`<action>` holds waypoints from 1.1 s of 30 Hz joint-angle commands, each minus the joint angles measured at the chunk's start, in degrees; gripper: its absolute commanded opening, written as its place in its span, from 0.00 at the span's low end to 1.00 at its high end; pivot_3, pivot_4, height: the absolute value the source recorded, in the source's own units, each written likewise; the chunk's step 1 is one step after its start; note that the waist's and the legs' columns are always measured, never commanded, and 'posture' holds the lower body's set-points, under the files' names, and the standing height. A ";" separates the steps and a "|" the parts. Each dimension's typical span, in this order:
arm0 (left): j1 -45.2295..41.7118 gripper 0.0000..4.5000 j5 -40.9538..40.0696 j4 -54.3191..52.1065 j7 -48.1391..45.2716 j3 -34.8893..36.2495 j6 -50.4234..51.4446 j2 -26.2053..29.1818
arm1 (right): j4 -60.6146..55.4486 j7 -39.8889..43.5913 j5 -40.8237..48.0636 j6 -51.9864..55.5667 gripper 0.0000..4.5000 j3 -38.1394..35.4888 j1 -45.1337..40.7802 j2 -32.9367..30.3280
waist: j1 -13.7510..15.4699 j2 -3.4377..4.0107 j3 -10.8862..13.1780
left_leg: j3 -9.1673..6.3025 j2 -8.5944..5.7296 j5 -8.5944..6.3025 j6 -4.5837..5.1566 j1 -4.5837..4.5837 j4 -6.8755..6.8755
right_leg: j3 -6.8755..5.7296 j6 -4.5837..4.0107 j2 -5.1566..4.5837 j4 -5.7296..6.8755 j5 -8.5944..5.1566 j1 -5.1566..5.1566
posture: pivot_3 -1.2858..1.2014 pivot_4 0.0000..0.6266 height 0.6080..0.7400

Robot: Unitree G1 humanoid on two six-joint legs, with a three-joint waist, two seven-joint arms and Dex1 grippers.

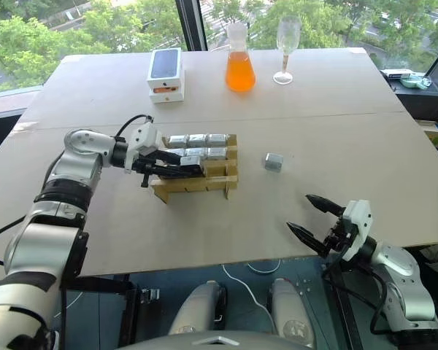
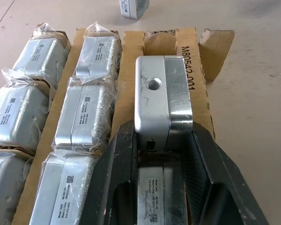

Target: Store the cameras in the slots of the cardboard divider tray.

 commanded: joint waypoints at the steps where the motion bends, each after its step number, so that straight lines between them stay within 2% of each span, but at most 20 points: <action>1: 0.13 0.16 2.03 1.70 -0.14 -0.34 -0.45 0.49 | -1.25 0.77 0.65 -0.48 1.00 -1.55 -0.48 0.33 | -0.01 0.00 -0.01 | 0.00 0.00 0.00 0.00 0.01 0.00 | 0.00 0.00 0.00 0.00 0.00 0.00 | 0.52 0.24 1.00; 3: 0.21 0.38 1.57 1.48 -1.20 -0.28 1.15 0.34 | -0.93 0.92 0.41 -0.51 1.00 -1.52 -0.74 0.37 | -0.01 0.01 -0.01 | 0.00 0.00 0.00 0.00 0.02 0.00 | 0.00 0.00 0.01 0.01 0.00 0.01 | 0.52 0.24 1.00; 5: 0.52 0.52 1.36 0.85 -2.07 -0.79 2.45 0.55 | -0.72 1.09 0.29 -0.51 1.00 -1.46 -0.88 0.40 | 0.02 0.00 -0.01 | 0.01 0.00 0.00 0.00 0.01 0.00 | -0.01 0.00 0.02 0.01 0.00 0.01 | 0.52 0.24 1.00; 10: 0.75 0.99 1.98 1.04 -0.78 -0.05 2.22 0.49 | -0.15 1.48 0.00 -0.57 1.00 -1.42 -1.17 0.53 | 0.25 0.00 -0.02 | -0.01 0.00 0.00 0.00 -0.01 0.02 | -0.04 0.00 0.00 -0.01 0.00 0.02 | 0.52 0.24 1.00; 17: 1.00 0.99 0.50 0.15 -0.17 1.77 2.59 1.00 | 0.29 1.56 -0.33 -0.68 1.00 -1.43 -1.77 0.65 | 0.24 0.01 -0.02 | -0.02 0.00 0.00 0.00 0.00 0.11 | -0.07 0.01 0.00 0.01 0.00 0.08 | 0.52 0.24 1.00; 20: 2.11 0.99 -2.27 -4.14 -1.48 3.56 5.72 1.74 | -0.57 -1.85 -2.42 0.31 1.00 -0.99 -3.32 0.93 | 0.10 0.01 -0.02 | -0.03 0.02 0.00 0.00 0.00 0.11 | -0.08 0.01 0.00 0.01 0.01 0.08 | 0.52 0.24 1.00; 27: 14.68 0.99 -12.87 -33.46 1.72 10.39 22.35 5.78 | 2.28 -14.84 -15.45 7.78 1.00 4.03 -15.82 1.69 | -0.24 0.02 -0.01 | -0.13 0.18 0.00 0.00 -0.04 0.07 | 0.08 -0.01 -0.05 0.02 0.01 -0.03 | 0.52 0.24 1.00; 29: 19.29 0.99 -15.23 -41.71 4.44 12.60 26.68 7.22 | 6.10 -14.12 -16.50 9.53 1.00 4.95 -21.35 1.23 | -0.21 0.03 0.00 | -0.11 0.20 0.00 0.00 -0.02 0.04 | 0.11 -0.01 -0.07 0.00 0.01 -0.03 | 0.52 0.24 1.00; 33: 27.59 0.99 -19.66 -55.82 12.11 18.05 34.99 9.20 | 17.68 -7.15 -16.81 10.53 1.00 6.55 -33.36 -0.44 | 0.12 0.04 0.01 | -0.10 0.17 0.00 0.00 -0.04 0.02 | 0.12 -0.01 -0.14 -0.02 0.01 -0.05 | 0.52 0.24 1.00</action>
